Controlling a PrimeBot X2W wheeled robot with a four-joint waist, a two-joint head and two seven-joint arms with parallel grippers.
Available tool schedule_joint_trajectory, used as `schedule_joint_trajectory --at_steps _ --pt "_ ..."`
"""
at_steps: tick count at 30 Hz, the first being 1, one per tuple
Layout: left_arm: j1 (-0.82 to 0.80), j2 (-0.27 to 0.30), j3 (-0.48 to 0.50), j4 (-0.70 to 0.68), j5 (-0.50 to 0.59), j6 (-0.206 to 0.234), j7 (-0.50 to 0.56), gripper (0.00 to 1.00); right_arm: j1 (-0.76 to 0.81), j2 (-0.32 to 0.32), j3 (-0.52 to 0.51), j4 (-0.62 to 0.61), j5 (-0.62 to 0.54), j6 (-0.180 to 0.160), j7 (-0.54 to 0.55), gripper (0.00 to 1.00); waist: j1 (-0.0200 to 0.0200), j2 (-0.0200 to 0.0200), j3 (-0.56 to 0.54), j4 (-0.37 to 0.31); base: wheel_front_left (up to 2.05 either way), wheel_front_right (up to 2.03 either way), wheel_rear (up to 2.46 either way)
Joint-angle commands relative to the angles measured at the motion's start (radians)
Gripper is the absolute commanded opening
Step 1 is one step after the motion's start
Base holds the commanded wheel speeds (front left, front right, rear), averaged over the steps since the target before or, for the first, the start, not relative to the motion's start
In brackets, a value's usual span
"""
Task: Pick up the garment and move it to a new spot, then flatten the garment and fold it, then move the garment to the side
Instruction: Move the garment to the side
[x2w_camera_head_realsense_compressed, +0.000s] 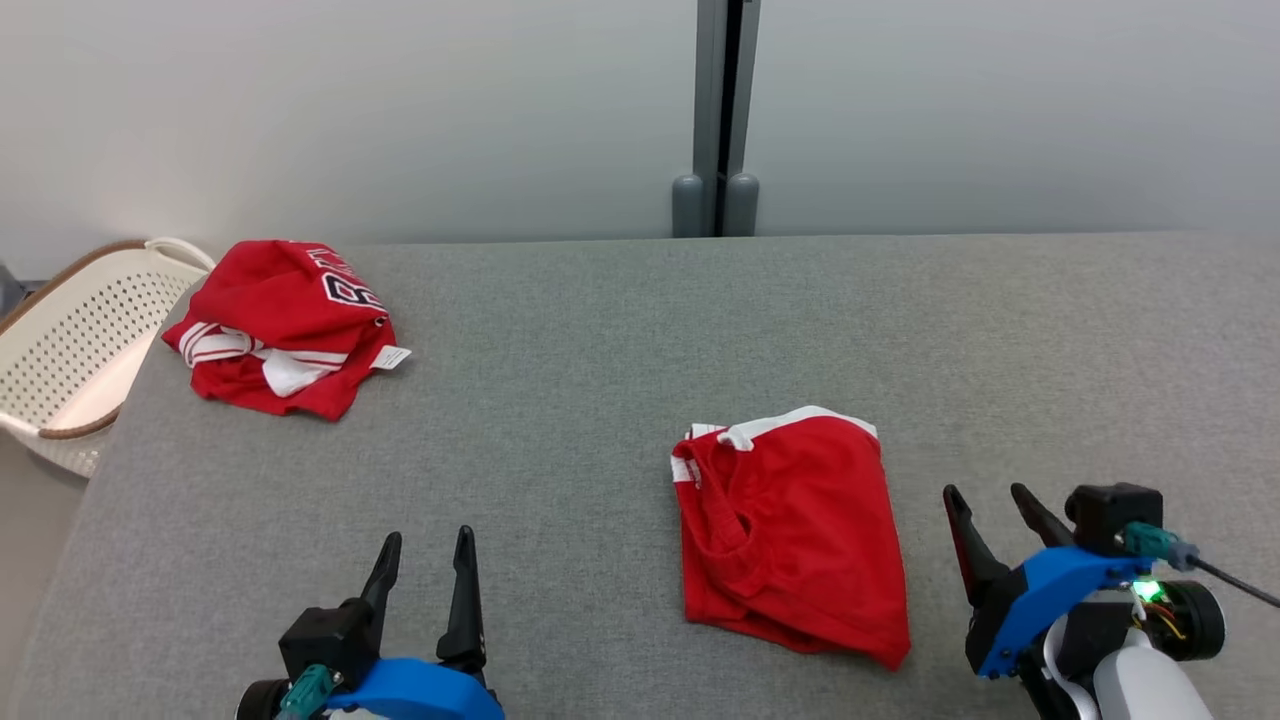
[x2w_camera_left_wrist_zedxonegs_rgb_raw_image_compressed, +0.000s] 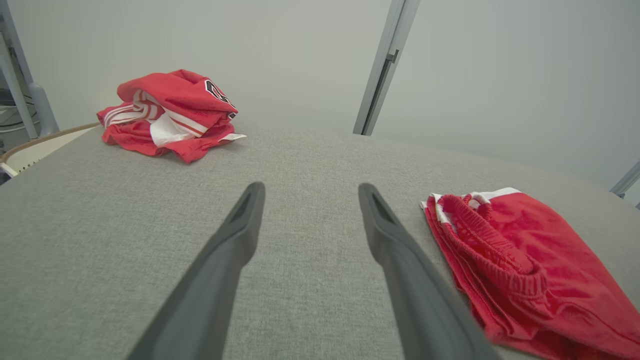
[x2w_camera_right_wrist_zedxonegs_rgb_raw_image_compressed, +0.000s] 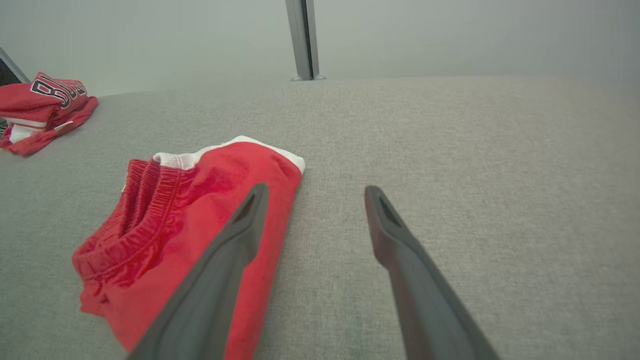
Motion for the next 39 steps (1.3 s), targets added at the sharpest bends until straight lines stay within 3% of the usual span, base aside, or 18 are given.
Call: schedule_joint_trajectory --at_steps 1,10,16,17,18,19,21,22,29,39 --pt "-0.021 -0.002 -0.001 0.001 0.006 -0.002 -0.005 1.00 -0.021 -0.006 -0.002 0.013 0.000 0.000 0.024 1.00 0.0000 0.0000 0.022 0.022 0.00 0.00 0.00" --pt "-0.062 -0.015 0.019 -0.006 0.022 -0.007 -0.005 1.00 -0.144 -0.060 0.015 0.155 0.052 0.000 0.189 1.00 0.0000 0.0000 0.115 0.127 0.00 0.00 0.00" --pt "-0.078 -0.022 0.032 -0.014 0.032 -0.013 -0.005 1.00 -0.191 -0.077 0.035 0.235 0.073 0.000 0.232 1.00 0.0000 0.0000 0.152 0.154 0.00 0.00 0.00" --pt "-0.078 -0.025 0.036 -0.013 0.028 -0.016 -0.005 1.00 -0.197 -0.079 0.040 0.246 0.076 0.000 0.237 0.95 0.0000 0.0000 0.157 0.154 0.00 0.00 0.00" --pt "-0.080 -0.027 0.039 -0.014 0.026 -0.021 -0.005 1.00 -0.203 -0.078 0.046 0.258 0.084 0.000 0.243 0.65 0.0000 0.0000 0.162 0.154 0.00 0.00 0.00" --pt "-0.084 -0.028 0.038 -0.014 0.030 -0.023 -0.005 1.00 -0.207 -0.076 0.052 0.267 0.090 0.000 0.244 0.47 0.0000 0.0000 0.166 0.152 0.00 0.00 0.00" --pt "-0.094 -0.031 0.035 -0.014 0.039 -0.028 -0.005 1.00 -0.218 -0.079 0.063 0.282 0.099 0.000 0.236 0.21 0.0000 0.0000 0.173 0.146 0.00 0.00 0.00" --pt "-0.099 -0.032 0.035 -0.015 0.041 -0.031 -0.005 1.00 -0.227 -0.083 0.066 0.286 0.102 0.000 0.225 0.00 0.0000 0.0000 0.176 0.140 0.00 0.00 0.00" --pt "-0.127 -0.032 0.037 -0.030 0.066 -0.039 -0.005 1.00 -0.302 -0.111 0.080 0.297 0.094 0.000 0.156 0.00 0.0000 0.0000 0.206 0.056 0.00 0.00 0.00" --pt "-0.200 -0.018 0.029 -0.060 0.085 -0.061 0.003 1.00 -0.427 -0.145 0.069 0.313 0.091 0.000 0.078 0.00 0.0000 0.0000 0.303 -0.236 0.00 0.00 0.00"
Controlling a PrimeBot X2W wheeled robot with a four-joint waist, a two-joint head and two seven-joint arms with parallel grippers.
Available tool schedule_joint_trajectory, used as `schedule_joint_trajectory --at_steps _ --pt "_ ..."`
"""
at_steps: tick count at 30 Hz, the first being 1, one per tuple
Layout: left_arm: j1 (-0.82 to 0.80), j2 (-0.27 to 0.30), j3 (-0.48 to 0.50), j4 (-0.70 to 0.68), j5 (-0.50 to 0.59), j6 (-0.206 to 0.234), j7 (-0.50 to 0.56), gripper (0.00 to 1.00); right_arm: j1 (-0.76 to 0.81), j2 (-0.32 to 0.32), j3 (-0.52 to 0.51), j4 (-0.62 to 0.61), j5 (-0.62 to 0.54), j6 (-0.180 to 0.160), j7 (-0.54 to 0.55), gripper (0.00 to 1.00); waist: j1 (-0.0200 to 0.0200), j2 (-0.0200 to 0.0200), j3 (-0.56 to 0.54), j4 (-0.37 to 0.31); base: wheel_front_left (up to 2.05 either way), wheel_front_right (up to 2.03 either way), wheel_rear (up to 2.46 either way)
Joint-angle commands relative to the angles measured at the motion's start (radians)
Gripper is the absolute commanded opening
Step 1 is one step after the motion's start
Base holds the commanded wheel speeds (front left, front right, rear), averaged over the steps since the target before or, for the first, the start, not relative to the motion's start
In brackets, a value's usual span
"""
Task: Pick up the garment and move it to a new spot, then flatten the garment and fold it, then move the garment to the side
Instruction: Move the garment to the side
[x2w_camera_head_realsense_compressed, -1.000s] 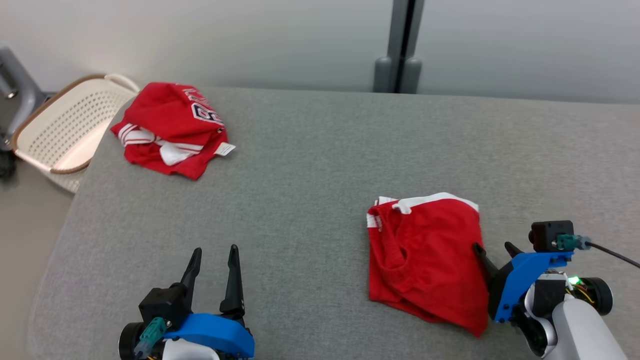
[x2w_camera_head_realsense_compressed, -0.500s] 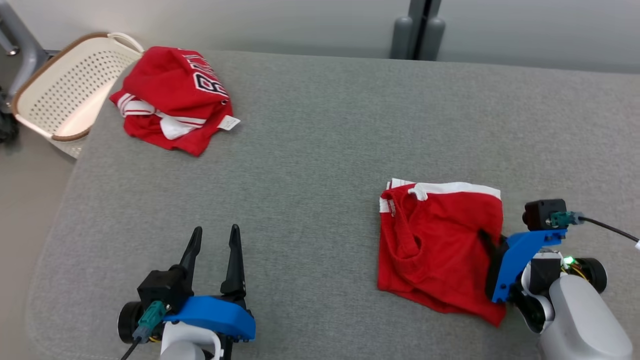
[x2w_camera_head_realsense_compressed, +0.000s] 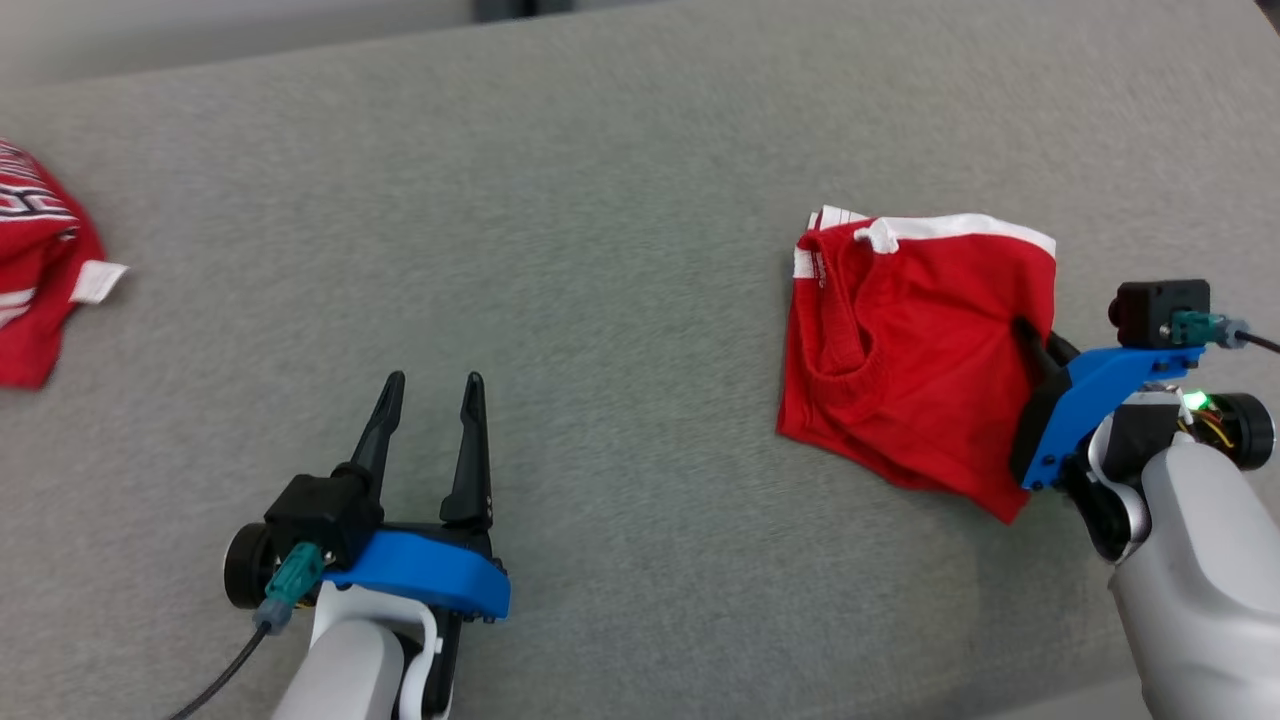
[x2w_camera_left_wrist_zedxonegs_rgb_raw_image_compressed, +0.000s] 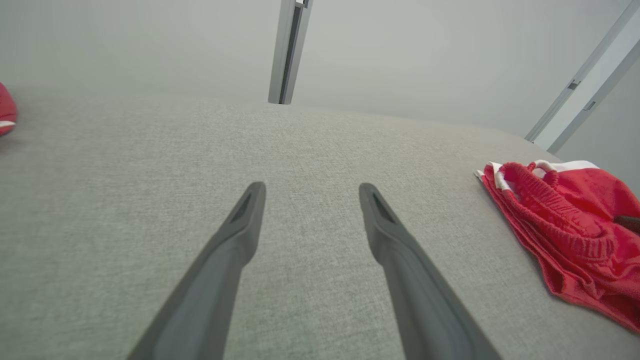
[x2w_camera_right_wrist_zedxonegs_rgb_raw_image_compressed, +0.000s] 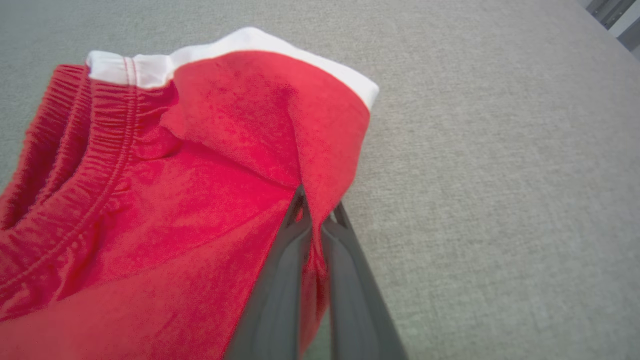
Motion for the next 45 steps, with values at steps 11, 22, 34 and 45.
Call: schedule_joint_trajectory --at_steps 11,22,34,45 --pt "-0.077 0.049 -0.031 -0.053 0.042 -0.005 0.062 1.00 -0.078 0.042 0.004 0.087 0.018 0.000 -0.090 0.00 -0.0002 -0.0002 0.029 -0.198 0.00 0.00 0.00" --pt "-0.086 0.070 -0.041 -0.130 0.050 0.014 0.105 1.00 -0.240 -0.060 0.001 0.250 -0.074 0.000 -0.159 0.00 -0.0002 -0.0002 0.061 -0.105 0.00 0.00 0.00" --pt "-0.042 0.098 -0.015 -0.208 0.040 0.048 0.108 1.00 -0.402 -0.276 -0.147 0.392 -0.235 0.000 -0.167 0.00 -0.0002 -0.0002 0.120 0.045 0.00 0.00 0.00" --pt "-0.035 0.094 -0.026 -0.218 0.035 0.057 0.096 1.00 -0.444 -0.306 -0.213 0.397 -0.404 0.000 -0.164 0.00 -0.0002 -0.0002 0.145 0.069 0.00 0.00 0.00"
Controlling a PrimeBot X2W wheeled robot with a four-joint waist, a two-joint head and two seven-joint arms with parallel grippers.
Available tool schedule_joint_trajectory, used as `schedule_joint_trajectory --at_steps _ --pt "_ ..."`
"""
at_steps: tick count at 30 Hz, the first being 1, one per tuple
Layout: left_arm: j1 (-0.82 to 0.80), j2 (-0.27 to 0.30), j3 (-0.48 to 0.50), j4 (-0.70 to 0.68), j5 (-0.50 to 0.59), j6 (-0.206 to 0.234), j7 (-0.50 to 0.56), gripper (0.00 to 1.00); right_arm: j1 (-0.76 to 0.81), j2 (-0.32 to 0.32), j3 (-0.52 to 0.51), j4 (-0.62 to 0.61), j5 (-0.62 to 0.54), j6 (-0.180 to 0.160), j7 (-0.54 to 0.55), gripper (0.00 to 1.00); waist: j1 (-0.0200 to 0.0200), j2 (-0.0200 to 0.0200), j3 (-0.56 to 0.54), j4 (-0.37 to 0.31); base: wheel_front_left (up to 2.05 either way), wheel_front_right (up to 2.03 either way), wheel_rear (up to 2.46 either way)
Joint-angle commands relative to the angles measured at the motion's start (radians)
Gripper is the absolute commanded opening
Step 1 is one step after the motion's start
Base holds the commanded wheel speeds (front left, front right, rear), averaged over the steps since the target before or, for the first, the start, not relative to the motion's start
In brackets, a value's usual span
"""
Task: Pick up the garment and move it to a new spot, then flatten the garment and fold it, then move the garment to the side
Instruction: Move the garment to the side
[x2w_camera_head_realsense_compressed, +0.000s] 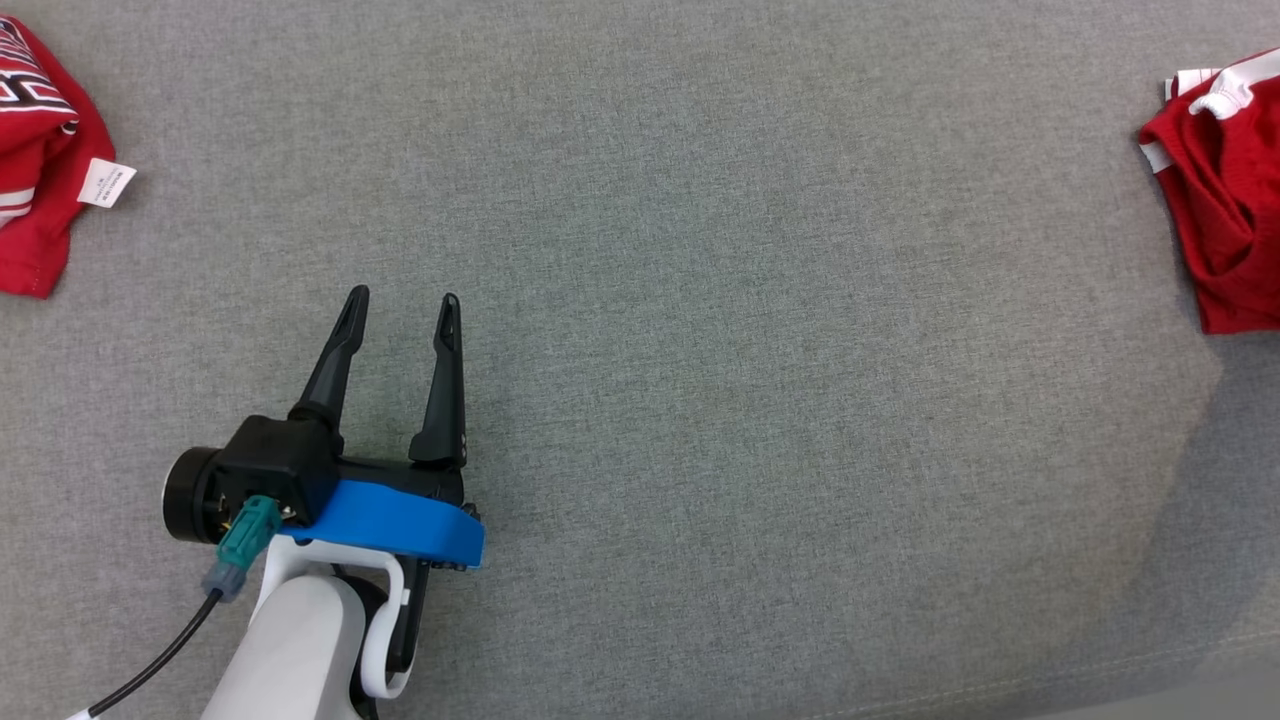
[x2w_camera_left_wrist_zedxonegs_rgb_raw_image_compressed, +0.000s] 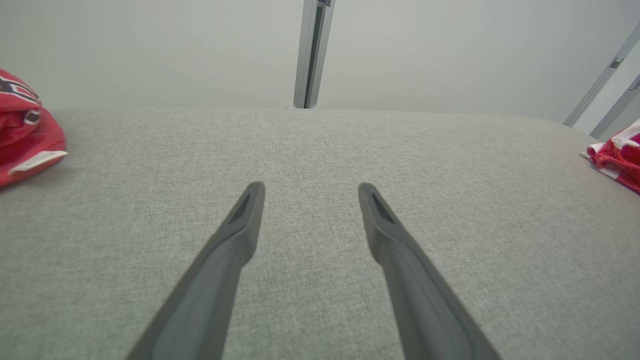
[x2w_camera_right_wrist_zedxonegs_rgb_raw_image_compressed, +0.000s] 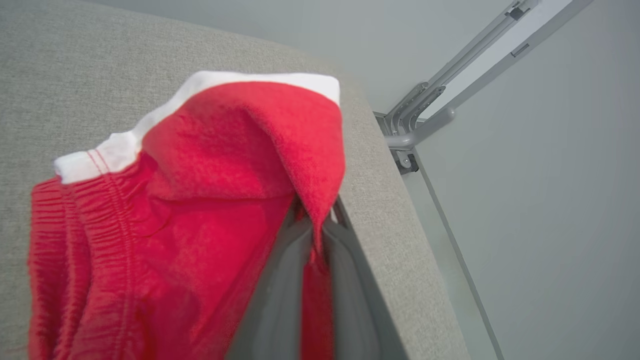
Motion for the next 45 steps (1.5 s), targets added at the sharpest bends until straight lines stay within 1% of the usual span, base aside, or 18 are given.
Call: schedule_joint_trajectory --at_steps 1,2,3,4,5,6,7,13,18,26,31,36,37,38,42,45 --pt "0.005 0.000 0.000 0.001 -0.001 0.004 -0.005 1.00 -0.016 0.007 -0.005 -0.004 -0.016 0.000 0.001 0.00 -0.0001 -0.0002 -0.001 -0.001 0.00 0.00 0.00" --pt "0.005 -0.001 -0.001 0.003 -0.002 0.005 -0.006 1.00 -0.016 0.011 -0.009 -0.005 -0.029 0.000 0.003 0.04 -0.0001 -0.0002 -0.001 -0.001 0.00 0.00 0.00" --pt "0.004 -0.001 -0.002 0.005 -0.002 0.005 -0.007 1.00 -0.015 0.015 -0.015 -0.007 -0.040 0.000 0.001 0.16 -0.0001 -0.0002 -0.002 -0.003 0.00 0.00 0.00" --pt "0.004 -0.001 -0.003 0.008 -0.004 0.005 -0.008 1.00 -0.014 0.018 -0.021 -0.009 -0.051 0.000 -0.001 0.24 -0.0001 -0.0002 -0.004 -0.004 0.00 0.00 0.00" --pt "0.004 -0.001 -0.004 0.010 -0.005 0.005 -0.009 1.00 -0.013 0.021 -0.027 -0.011 -0.061 0.000 0.000 0.31 -0.0001 -0.0002 -0.007 -0.006 0.00 0.00 0.00" --pt "0.003 -0.002 -0.006 0.013 -0.007 0.004 -0.010 1.00 -0.012 0.026 -0.031 -0.014 -0.074 0.000 -0.001 0.58 -0.0001 -0.0002 -0.010 -0.007 0.00 0.00 0.00" --pt "0.002 -0.003 -0.008 0.015 -0.008 0.003 -0.011 1.00 -0.011 0.032 -0.034 -0.021 -0.086 0.000 -0.007 1.00 -0.0001 -0.0002 -0.013 -0.009 0.00 0.00 0.00" --pt "-0.002 -0.010 -0.016 0.033 -0.018 -0.002 -0.017 1.00 -0.009 0.082 -0.035 -0.053 -0.148 0.000 -0.034 1.00 -0.0001 -0.0002 -0.040 -0.015 0.00 0.00 0.00" --pt "-0.004 -0.017 -0.013 0.060 -0.031 -0.006 -0.031 1.00 0.000 0.128 -0.009 -0.043 -0.140 0.000 -0.076 1.00 -0.0001 -0.0002 -0.081 -0.009 0.00 0.00 0.00" --pt "0.019 -0.027 0.015 0.151 -0.065 -0.001 -0.071 1.00 0.055 0.214 0.024 0.005 -0.017 0.000 -0.169 1.00 -0.0001 -0.0002 -0.195 0.015 0.00 0.00 0.00" --pt "0.048 -0.033 0.046 0.218 -0.083 0.005 -0.094 1.00 0.127 0.274 0.077 -0.005 0.066 0.000 -0.223 1.00 -0.0001 -0.0002 -0.270 0.030 0.00 0.00 0.00" --pt "0.097 -0.035 0.077 0.263 -0.092 0.002 -0.105 1.00 0.245 0.341 0.141 -0.092 0.132 0.000 -0.244 1.00 -0.0001 -0.0002 -0.340 0.039 0.00 0.00 0.00" --pt "0.097 -0.035 0.077 0.263 -0.092 0.002 -0.105 1.00 0.245 0.341 0.141 -0.092 0.132 0.000 -0.244 1.00 -0.0001 -0.0002 -0.340 0.039 0.00 0.00 0.00" --pt "0.108 -0.034 0.081 0.268 -0.091 0.000 -0.107 1.00 0.275 0.354 0.150 -0.119 0.140 0.000 -0.246 1.00 -0.0001 -0.0002 -0.352 0.041 0.00 0.00 0.00" --pt "0.153 -0.046 0.098 0.274 -0.091 0.002 -0.108 1.00 0.418 0.392 0.172 -0.267 0.189 0.000 -0.247 1.00 -0.0001 -0.0002 -0.395 0.056 0.00 0.00 0.00" --pt "0.186 -0.053 0.109 0.263 -0.081 -0.007 -0.108 1.00 0.537 0.417 0.166 -0.393 0.204 0.000 -0.247 1.00 -0.0001 -0.0002 -0.421 0.070 0.00 0.00 0.00"
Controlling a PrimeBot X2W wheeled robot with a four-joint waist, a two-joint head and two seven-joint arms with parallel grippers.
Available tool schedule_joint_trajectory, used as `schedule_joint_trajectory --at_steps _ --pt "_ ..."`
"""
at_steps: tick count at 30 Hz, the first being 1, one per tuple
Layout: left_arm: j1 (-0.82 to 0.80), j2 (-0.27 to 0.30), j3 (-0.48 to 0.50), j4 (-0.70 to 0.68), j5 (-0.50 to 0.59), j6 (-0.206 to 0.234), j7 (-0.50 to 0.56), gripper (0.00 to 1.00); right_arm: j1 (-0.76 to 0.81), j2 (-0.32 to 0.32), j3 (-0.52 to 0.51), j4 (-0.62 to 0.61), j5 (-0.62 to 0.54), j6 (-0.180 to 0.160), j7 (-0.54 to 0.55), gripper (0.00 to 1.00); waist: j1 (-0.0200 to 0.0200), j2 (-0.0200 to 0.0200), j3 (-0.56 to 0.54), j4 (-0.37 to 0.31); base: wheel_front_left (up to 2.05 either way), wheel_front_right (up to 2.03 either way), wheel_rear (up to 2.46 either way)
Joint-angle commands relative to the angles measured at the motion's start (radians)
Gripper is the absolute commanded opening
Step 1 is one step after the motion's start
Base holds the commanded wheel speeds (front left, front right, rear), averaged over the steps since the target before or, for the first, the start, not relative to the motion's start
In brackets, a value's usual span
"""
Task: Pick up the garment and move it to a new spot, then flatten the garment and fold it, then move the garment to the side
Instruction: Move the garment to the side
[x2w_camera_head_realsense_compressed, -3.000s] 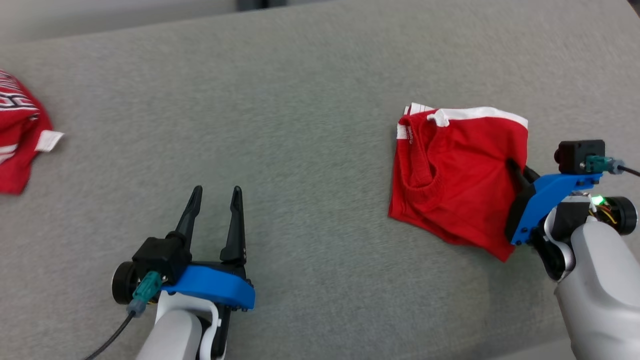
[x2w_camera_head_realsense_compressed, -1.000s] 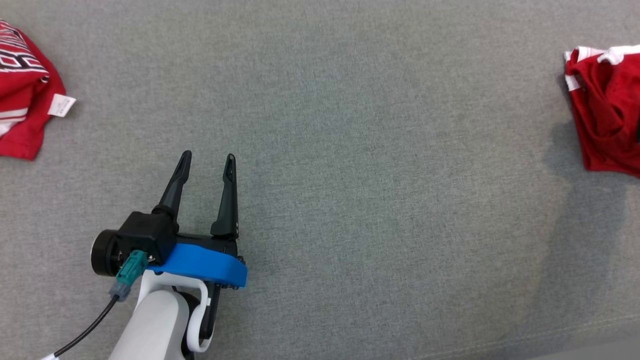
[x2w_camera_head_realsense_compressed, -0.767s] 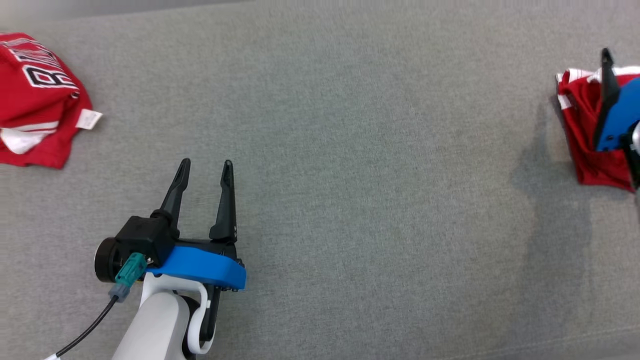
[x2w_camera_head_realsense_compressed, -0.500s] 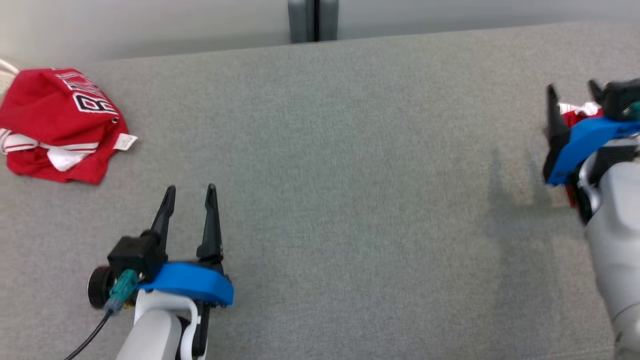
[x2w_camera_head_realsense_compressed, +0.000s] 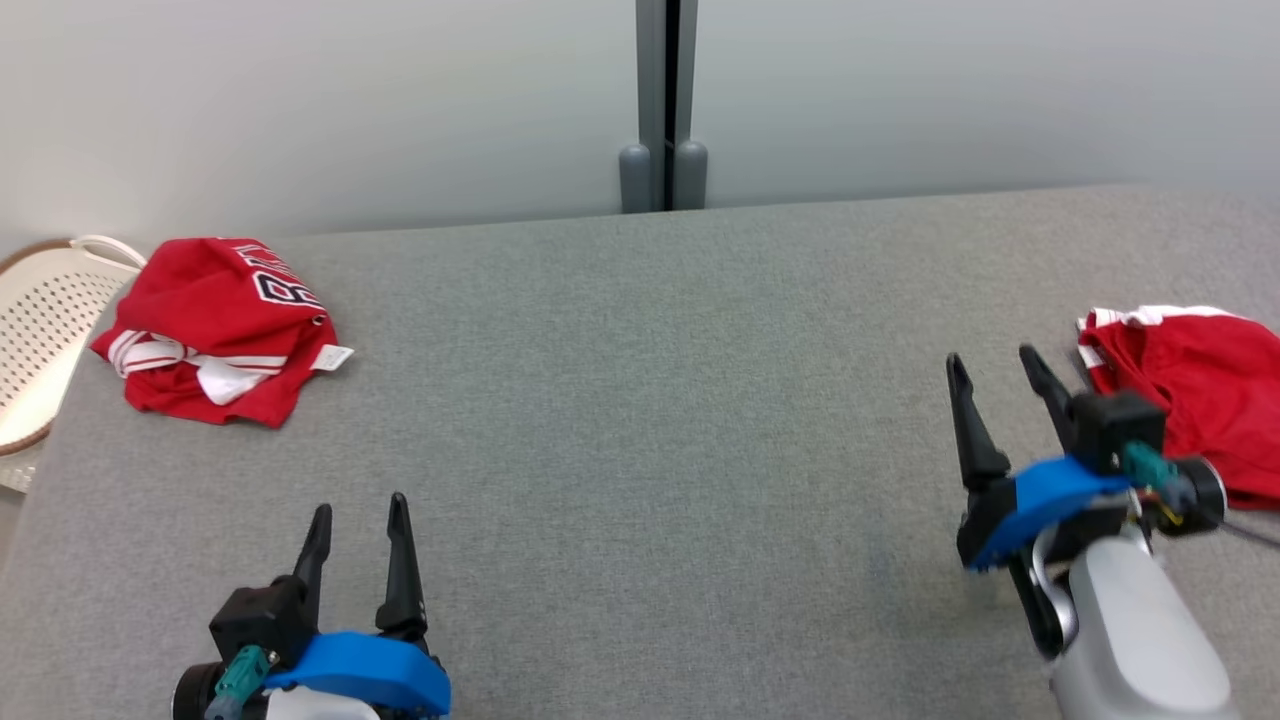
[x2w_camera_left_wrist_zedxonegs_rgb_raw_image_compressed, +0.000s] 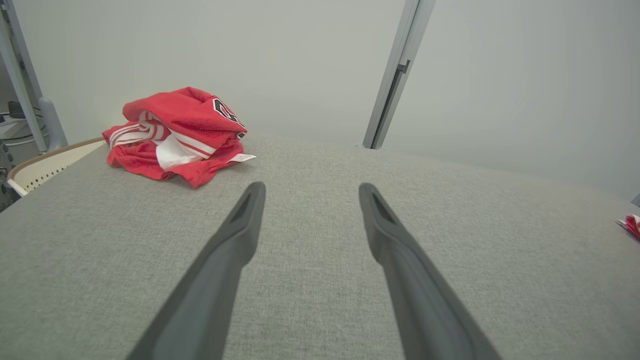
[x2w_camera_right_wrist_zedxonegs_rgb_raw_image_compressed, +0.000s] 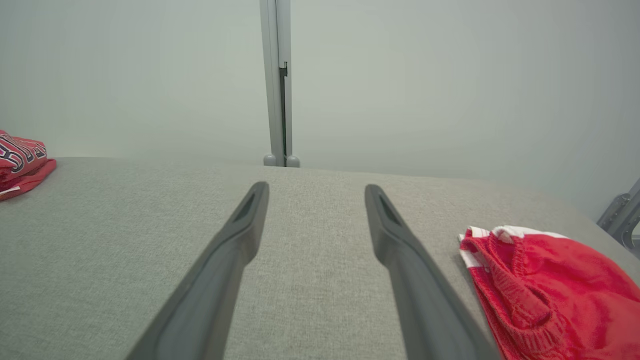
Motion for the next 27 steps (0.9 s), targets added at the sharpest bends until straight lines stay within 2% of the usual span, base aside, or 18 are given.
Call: schedule_joint_trajectory --at_steps 1,7,12,17,27 --pt "0.008 0.002 0.006 -0.003 0.006 -0.002 -0.005 1.00 0.023 0.003 -0.001 -0.015 -0.002 0.000 -0.003 1.00 0.0002 0.0003 -0.004 0.001 0.00 0.00 0.00" --pt "0.065 -0.012 0.001 -0.033 0.029 -0.013 -0.005 1.00 0.250 0.031 -0.022 -0.244 -0.021 0.000 -0.003 1.00 0.0002 0.0003 -0.036 0.021 0.00 0.00 0.00" --pt "0.090 -0.018 -0.005 -0.049 0.038 -0.020 -0.005 1.00 0.358 0.031 0.020 -0.334 0.072 0.000 0.003 1.00 0.0002 0.0003 -0.049 0.023 0.00 0.00 0.00" --pt "0.096 -0.022 0.004 -0.044 0.031 -0.024 -0.005 1.00 0.396 0.032 0.047 -0.370 0.113 0.000 0.027 1.00 0.0002 0.0003 -0.053 0.017 0.00 0.00 0.00" --pt "0.074 -0.018 0.003 -0.021 0.039 -0.032 -0.005 1.00 0.408 0.032 0.052 -0.387 0.120 0.000 0.055 1.00 0.0002 0.0003 -0.053 0.016 0.00 0.00 0.00"
